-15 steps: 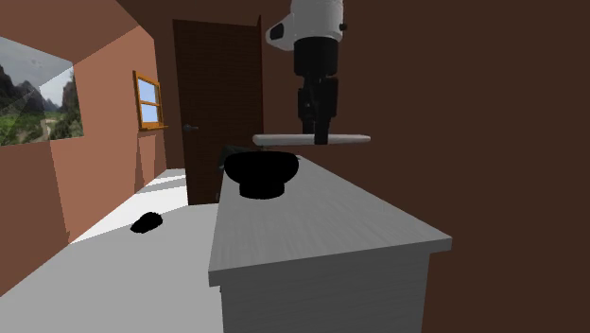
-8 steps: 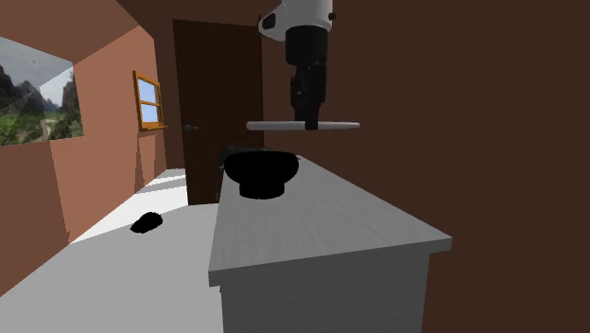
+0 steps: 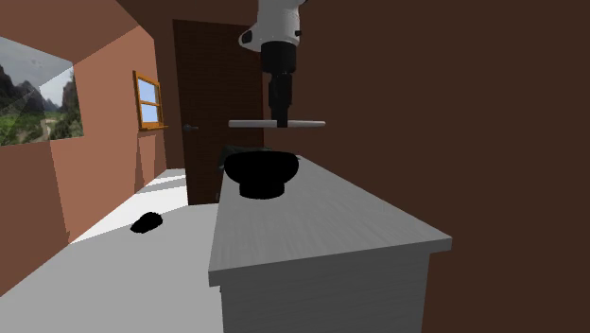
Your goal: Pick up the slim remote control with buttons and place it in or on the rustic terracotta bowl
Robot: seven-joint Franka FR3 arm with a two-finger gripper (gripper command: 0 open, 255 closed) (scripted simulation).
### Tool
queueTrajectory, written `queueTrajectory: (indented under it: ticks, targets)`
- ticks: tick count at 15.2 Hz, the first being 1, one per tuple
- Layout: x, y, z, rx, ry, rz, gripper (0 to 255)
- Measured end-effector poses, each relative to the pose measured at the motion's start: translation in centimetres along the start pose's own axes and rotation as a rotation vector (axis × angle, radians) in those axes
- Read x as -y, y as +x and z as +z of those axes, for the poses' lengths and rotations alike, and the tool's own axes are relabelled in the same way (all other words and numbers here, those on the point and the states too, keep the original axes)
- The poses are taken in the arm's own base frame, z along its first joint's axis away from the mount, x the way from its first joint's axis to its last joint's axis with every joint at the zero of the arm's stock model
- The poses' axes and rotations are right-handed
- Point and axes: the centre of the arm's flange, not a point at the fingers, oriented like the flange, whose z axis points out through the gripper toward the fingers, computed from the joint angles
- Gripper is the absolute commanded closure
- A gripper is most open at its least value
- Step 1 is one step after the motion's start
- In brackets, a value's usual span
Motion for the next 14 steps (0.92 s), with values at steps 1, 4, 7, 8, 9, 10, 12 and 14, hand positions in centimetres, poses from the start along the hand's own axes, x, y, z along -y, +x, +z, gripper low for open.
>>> queueTrajectory:
  ticks: [1,4,7,8,9,10,12,14]
  targets:
    - [-1.1,0.4,0.0,0.0,0.0,0.001,255]
    - [-5.2,2.0,-0.1,0.0,0.0,0.001,255]
    - [-7.4,2.7,0.4,0.0,0.001,-0.001,255]
    - [-7.4,2.7,1.0,-0.001,0.001,-0.001,255]
    - [-7.6,2.7,1.5,-0.001,0.001,-0.001,255]
    - [-7.6,2.7,1.9,-0.001,0.001,-0.001,255]
    - [-7.7,2.8,3.0,-0.001,0.001,-0.002,255]
    - [-7.7,2.8,4.1,-0.001,0.001,-0.002,255]
